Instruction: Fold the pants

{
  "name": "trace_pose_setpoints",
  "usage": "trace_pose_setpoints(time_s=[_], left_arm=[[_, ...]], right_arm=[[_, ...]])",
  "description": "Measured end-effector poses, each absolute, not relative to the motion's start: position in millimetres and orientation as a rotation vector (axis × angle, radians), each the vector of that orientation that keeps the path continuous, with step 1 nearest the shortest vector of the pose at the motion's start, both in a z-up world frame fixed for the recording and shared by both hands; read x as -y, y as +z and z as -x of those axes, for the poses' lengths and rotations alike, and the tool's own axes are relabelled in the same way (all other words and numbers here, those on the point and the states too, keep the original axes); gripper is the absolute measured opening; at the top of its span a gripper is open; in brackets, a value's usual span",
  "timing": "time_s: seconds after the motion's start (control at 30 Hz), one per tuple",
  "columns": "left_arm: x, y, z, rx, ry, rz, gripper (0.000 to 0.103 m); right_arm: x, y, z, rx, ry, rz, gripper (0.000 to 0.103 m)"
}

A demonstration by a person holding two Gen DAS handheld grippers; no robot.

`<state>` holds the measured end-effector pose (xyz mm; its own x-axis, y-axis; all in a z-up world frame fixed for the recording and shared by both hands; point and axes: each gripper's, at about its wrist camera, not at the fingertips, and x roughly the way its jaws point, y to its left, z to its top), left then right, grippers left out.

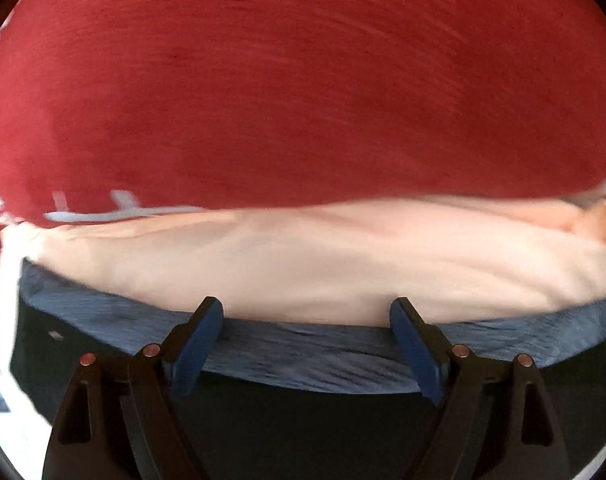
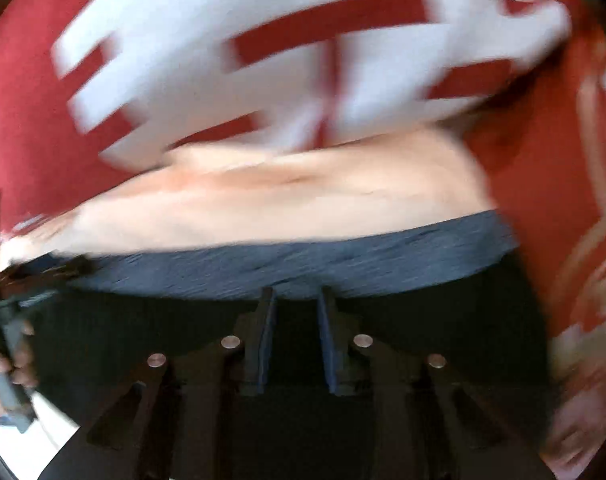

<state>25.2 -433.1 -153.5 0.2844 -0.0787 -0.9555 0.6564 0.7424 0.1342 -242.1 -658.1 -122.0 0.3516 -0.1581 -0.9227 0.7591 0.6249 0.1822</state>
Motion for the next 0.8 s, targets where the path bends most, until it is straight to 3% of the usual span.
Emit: trace_pose_setpoints(time_s=[0.2, 0.37, 0.43, 0.53, 0.8], left_arm=[[365.5, -114.6, -32.7, -1.188, -0.534, -0.593, 0.087], [292.7, -108.9, -33.9, -1.242, -0.502, -0.594, 0.087], [273.2, -108.0, -34.7, -1.255, -0.492, -0.585, 0.087], [249.2, -115.4, -46.0, -1.253, -0.481, -0.582, 0.087], [162.3, -144.2, -132.0, -1.187, -0.409, -0.608, 0.087]], right_arm=[[690.9, -111.2, 289.2, -1.017, -0.797, -0.835, 0.026], [640.5, -91.2, 305.9, -0.951, -0.643, -1.01, 0.03], [602.9, -85.0, 304.3, -0.94, -0.548, -1.081, 0.037], [538.5, -84.6, 287.9, -0.954, -0.405, -1.168, 0.047], [393.5, -121.0, 168.7, -0.917, -0.128, -1.384, 0.047]])
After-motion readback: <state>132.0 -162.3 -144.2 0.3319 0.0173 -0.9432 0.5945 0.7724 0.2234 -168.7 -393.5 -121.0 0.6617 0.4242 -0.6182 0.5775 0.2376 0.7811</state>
